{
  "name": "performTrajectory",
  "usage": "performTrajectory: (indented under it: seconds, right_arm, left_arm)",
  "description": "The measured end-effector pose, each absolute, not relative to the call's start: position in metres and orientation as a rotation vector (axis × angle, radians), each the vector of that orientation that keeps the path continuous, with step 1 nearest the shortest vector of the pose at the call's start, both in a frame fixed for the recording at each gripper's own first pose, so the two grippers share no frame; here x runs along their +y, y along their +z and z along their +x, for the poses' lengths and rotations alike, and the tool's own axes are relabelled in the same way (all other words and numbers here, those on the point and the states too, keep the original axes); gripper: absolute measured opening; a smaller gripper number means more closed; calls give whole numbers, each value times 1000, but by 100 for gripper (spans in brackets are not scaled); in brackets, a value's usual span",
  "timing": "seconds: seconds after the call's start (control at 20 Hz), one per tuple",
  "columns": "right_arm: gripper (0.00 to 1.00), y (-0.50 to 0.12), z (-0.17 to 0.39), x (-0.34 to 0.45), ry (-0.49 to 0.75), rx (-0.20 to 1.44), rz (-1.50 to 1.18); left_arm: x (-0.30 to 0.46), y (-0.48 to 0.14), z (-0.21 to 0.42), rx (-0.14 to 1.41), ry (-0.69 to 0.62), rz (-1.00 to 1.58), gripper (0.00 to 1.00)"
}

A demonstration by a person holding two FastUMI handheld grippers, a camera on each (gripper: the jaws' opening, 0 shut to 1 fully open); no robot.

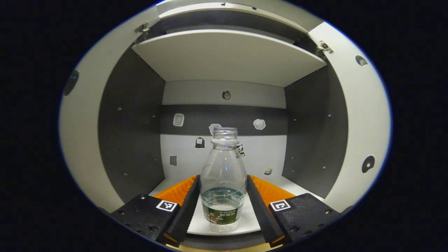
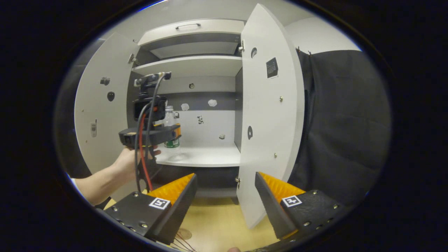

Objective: Grasp the bottle in the cabinet with the left hand and place it on the coaster, then close the right door with the right hand and the left door with the left hand.

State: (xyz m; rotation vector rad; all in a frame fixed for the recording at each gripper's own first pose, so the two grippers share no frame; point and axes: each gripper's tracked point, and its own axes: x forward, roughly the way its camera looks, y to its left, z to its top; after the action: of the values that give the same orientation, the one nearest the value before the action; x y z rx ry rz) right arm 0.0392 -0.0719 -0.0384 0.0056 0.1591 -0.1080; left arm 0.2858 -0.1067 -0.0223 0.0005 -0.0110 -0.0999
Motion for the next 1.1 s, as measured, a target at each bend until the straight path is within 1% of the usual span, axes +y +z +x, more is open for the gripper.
performTrajectory:
  seconds: [0.2, 0.3, 0.35, 0.4, 0.6, 0.8, 1.1]
  right_arm:
    - [100, -42, 21, -82, -100, 160, 32]
    - [100, -43, 13, -91, -100, 165, 34]
    - [100, -45, 10, -96, -102, 170, 33]
    - [100, -47, 6, -99, -103, 175, 33]
    - [100, -60, -7, -114, -105, 205, 48]
    - [100, -79, -18, -124, -103, 260, 42]
    - [100, -96, -26, -135, -96, 313, 13]
  left_arm:
    - [-105, -24, 218, -57, -89, 19, 81]
    - [-105, -36, 186, -60, -81, 33, 81]
    - [-104, -45, 171, -60, -75, 38, 82]
    - [-104, -56, 157, -50, -72, 40, 81]
    - [-108, -119, 106, 17, -69, 18, 81]
    - [-109, -190, 70, 76, -54, 17, 81]
    - [-118, -285, 44, 182, -58, 44, 82]
